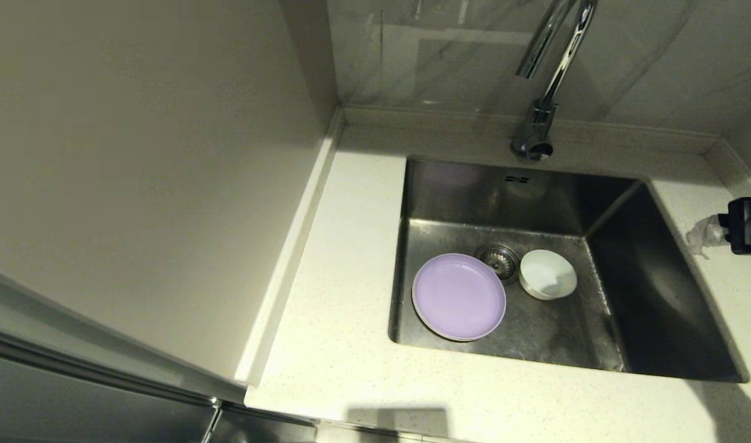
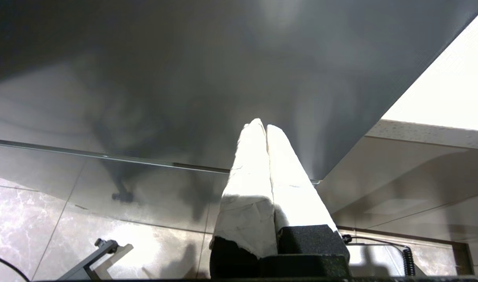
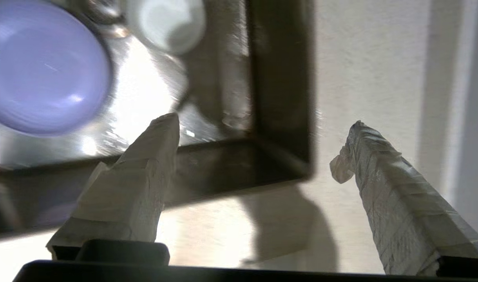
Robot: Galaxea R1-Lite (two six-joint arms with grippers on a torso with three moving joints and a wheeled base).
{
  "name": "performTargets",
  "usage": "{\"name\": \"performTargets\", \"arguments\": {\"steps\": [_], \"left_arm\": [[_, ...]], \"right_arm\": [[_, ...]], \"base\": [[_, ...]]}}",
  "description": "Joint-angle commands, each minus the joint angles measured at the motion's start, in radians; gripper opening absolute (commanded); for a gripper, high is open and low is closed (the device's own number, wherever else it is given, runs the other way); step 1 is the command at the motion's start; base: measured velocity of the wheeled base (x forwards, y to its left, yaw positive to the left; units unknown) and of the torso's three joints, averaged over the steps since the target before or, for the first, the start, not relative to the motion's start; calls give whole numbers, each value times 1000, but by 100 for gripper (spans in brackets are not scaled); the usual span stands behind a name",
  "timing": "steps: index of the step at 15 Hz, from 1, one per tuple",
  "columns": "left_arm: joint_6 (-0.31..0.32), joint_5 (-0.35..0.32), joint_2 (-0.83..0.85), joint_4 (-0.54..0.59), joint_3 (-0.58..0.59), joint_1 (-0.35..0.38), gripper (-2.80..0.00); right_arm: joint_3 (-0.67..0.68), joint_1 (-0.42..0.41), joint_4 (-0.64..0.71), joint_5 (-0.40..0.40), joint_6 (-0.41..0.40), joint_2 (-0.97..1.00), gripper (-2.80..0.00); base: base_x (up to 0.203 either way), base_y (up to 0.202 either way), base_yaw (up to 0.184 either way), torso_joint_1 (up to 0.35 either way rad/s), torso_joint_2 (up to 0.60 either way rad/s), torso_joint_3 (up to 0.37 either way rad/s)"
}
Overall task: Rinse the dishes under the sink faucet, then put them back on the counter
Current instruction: Turn on the faucet
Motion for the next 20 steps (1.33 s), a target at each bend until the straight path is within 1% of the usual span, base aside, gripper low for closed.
{"name": "performTargets", "arguments": {"steps": [1, 3, 4, 5, 7, 8, 10, 12, 13, 14, 15, 16, 20], "left_arm": [[0, 0, -2, 0, 0, 0, -280], [0, 0, -2, 0, 0, 0, -280], [0, 0, -2, 0, 0, 0, -280], [0, 0, -2, 0, 0, 0, -280], [0, 0, -2, 0, 0, 0, -280], [0, 0, -2, 0, 0, 0, -280], [0, 0, -2, 0, 0, 0, -280], [0, 0, -2, 0, 0, 0, -280], [0, 0, -2, 0, 0, 0, -280], [0, 0, -2, 0, 0, 0, -280], [0, 0, -2, 0, 0, 0, -280], [0, 0, -2, 0, 0, 0, -280], [0, 0, -2, 0, 0, 0, -280]], "right_arm": [[-27, -13, -5, 31, 54, 18, -280], [-72, -16, -13, 156, 73, 30, -280], [-102, -21, -25, 208, 98, 46, -280], [-112, -23, -89, 240, 138, 68, -280], [-121, -24, -238, 263, 201, 133, -280], [-137, -24, -296, 266, 220, 175, -280], [-193, -24, -391, 270, 236, 263, -280], [-262, -24, -512, 291, 239, 345, -280], [-288, -23, -574, 304, 238, 371, -280], [-316, -23, -631, 338, 240, 394, -280], [-338, -22, -664, 382, 241, 406, -280], [-357, -22, -683, 407, 243, 414, -280], [-409, -22, -762, 417, 227, 468, -280]], "base": [[0, 0, 0, 0, 0, 0], [0, 0, 0, 0, 0, 0], [0, 0, 0, 0, 0, 0], [0, 0, 0, 0, 0, 0], [0, 0, 0, 0, 0, 0], [0, 0, 0, 0, 0, 0], [0, 0, 0, 0, 0, 0], [0, 0, 0, 0, 0, 0], [0, 0, 0, 0, 0, 0], [0, 0, 0, 0, 0, 0], [0, 0, 0, 0, 0, 0], [0, 0, 0, 0, 0, 0], [0, 0, 0, 0, 0, 0]]}}
